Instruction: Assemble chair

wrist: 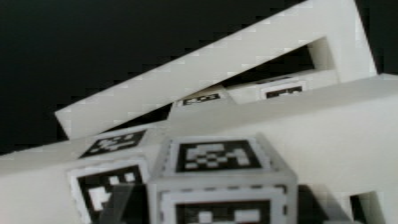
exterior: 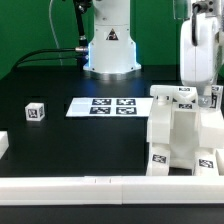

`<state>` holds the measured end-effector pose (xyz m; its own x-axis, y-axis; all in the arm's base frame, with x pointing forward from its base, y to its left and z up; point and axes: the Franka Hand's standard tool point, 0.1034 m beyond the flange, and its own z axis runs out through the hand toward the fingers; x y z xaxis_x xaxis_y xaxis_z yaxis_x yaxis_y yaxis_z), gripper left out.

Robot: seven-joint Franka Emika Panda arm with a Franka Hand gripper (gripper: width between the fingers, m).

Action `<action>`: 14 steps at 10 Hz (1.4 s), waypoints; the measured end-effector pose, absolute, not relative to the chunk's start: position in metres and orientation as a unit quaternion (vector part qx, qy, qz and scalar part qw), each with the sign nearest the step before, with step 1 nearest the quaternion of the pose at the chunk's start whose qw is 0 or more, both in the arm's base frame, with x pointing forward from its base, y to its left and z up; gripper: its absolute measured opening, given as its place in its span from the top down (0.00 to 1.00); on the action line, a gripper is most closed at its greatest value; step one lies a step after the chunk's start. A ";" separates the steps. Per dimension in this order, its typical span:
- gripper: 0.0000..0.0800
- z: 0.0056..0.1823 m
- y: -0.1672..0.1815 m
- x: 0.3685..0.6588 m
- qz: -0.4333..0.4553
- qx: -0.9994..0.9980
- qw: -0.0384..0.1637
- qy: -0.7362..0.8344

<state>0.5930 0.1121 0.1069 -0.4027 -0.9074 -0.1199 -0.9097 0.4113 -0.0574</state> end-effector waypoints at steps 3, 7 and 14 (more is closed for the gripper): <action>0.43 0.106 0.112 0.593 0.008 -0.544 0.065 0.837; 0.19 0.105 0.112 0.592 0.008 -0.548 0.065 0.834; 0.19 0.121 0.105 0.589 0.004 -0.583 0.076 0.809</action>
Offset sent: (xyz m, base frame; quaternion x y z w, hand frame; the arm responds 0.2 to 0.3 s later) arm 0.0000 0.0000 0.0000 0.0000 0.0000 0.0000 1.0000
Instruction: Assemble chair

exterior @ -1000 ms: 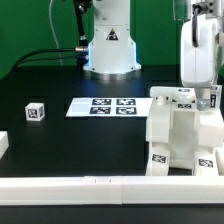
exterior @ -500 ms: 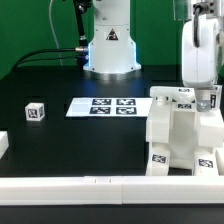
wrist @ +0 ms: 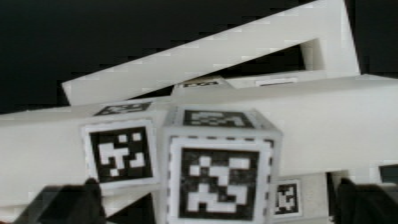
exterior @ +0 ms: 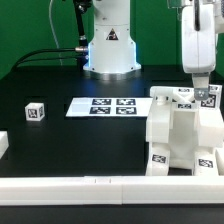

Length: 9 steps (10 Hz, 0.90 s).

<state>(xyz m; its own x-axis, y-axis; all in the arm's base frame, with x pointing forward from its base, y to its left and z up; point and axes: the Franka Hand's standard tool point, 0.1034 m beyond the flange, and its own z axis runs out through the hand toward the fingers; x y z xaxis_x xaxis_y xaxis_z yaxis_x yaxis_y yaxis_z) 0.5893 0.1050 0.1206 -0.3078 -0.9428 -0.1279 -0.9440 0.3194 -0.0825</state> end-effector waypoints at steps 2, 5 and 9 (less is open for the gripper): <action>0.19 0.120 0.105 0.589 0.004 -0.587 0.076 0.806; 0.19 0.128 0.086 0.580 -0.006 -0.655 0.080 0.751; 0.19 0.140 0.066 0.560 -0.032 -0.793 0.088 0.602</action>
Offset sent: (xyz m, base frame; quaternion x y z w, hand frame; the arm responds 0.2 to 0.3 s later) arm -0.0167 -0.0225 0.0098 -0.0156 -0.0125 -0.0742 0.9970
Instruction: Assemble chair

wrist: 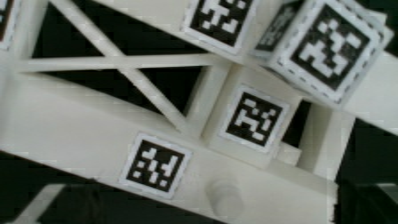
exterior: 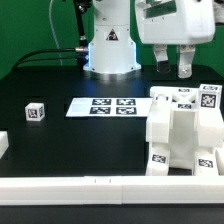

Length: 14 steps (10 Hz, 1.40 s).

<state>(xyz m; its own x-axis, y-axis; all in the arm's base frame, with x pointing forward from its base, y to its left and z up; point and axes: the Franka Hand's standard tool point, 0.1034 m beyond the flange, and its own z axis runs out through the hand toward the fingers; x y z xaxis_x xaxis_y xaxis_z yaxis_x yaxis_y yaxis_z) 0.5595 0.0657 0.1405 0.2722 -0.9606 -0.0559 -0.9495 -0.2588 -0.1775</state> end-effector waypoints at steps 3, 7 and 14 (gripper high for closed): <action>0.19 0.139 0.064 0.559 -0.040 -0.849 0.083 0.520; 0.19 0.128 0.004 0.506 -0.051 -0.951 0.065 0.298; 0.19 0.115 -0.029 0.493 -0.062 -0.996 0.037 0.049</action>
Offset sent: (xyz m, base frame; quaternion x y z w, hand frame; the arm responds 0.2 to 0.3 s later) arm -0.0162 -0.0145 -0.0103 0.0208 -0.0062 -0.2184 0.9756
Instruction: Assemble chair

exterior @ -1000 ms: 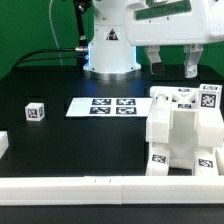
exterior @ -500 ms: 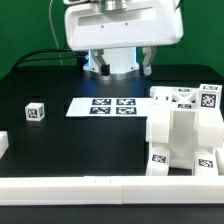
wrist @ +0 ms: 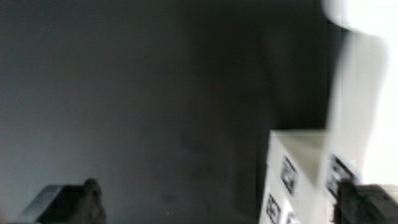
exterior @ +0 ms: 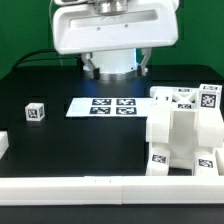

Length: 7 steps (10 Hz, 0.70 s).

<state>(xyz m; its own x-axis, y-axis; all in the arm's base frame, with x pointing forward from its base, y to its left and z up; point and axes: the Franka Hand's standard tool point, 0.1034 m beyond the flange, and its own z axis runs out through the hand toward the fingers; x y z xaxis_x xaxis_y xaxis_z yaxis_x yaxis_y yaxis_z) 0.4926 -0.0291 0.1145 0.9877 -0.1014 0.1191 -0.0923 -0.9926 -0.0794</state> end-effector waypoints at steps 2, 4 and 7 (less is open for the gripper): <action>0.19 0.103 -0.068 0.474 -0.052 -0.996 0.025 -0.070; 0.19 0.096 -0.094 0.466 -0.042 -0.985 0.011 -0.165; 0.19 0.095 -0.096 0.465 -0.031 -0.987 0.010 -0.159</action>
Offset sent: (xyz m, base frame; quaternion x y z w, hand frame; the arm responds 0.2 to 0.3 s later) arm -0.0067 -0.0322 -0.0151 0.0219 0.0102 -0.2145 0.9764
